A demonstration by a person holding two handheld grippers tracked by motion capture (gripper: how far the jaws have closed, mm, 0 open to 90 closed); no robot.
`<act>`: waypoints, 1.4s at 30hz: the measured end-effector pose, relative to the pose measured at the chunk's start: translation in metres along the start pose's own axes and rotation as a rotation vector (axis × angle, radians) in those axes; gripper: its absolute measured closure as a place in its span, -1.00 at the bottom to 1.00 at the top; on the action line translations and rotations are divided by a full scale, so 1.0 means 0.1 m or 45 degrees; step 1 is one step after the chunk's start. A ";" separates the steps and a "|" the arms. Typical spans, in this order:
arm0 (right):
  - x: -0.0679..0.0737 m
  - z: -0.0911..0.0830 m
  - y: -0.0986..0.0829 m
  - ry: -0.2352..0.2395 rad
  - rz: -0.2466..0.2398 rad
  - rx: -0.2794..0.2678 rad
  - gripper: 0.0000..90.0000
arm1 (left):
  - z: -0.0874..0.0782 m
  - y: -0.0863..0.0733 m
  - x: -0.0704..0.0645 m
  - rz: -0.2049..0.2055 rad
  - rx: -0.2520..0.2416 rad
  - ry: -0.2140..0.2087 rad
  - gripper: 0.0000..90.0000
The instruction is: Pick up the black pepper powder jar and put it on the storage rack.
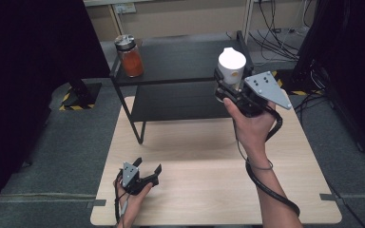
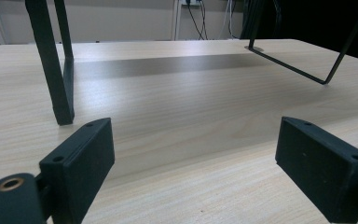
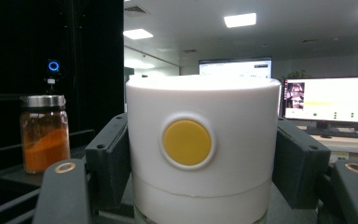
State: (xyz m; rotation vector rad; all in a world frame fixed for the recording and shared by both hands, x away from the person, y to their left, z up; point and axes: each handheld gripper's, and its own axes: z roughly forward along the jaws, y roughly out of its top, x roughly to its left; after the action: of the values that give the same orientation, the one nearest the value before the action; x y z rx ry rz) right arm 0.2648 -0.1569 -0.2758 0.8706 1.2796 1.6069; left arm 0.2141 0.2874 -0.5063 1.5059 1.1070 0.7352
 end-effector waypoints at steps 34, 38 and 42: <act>-0.09 0.87 0.37 -0.144 0.002 0.119 -0.32 | 0.01 0.00 0.00 0.007 -0.002 -0.014 -0.75; -0.11 0.96 0.38 -0.162 0.004 0.138 -0.32 | 0.01 0.00 0.00 0.008 -0.001 -0.015 -0.75; -0.12 1.02 0.38 -0.181 -0.008 0.149 -0.32 | 0.01 0.00 0.00 0.006 -0.002 -0.016 -0.75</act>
State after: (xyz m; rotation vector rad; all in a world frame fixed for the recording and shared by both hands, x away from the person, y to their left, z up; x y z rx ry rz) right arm 0.3541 -0.1346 -0.2155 1.0335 1.2841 1.4497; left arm 0.2147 0.2875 -0.5067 1.5107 1.0935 0.7288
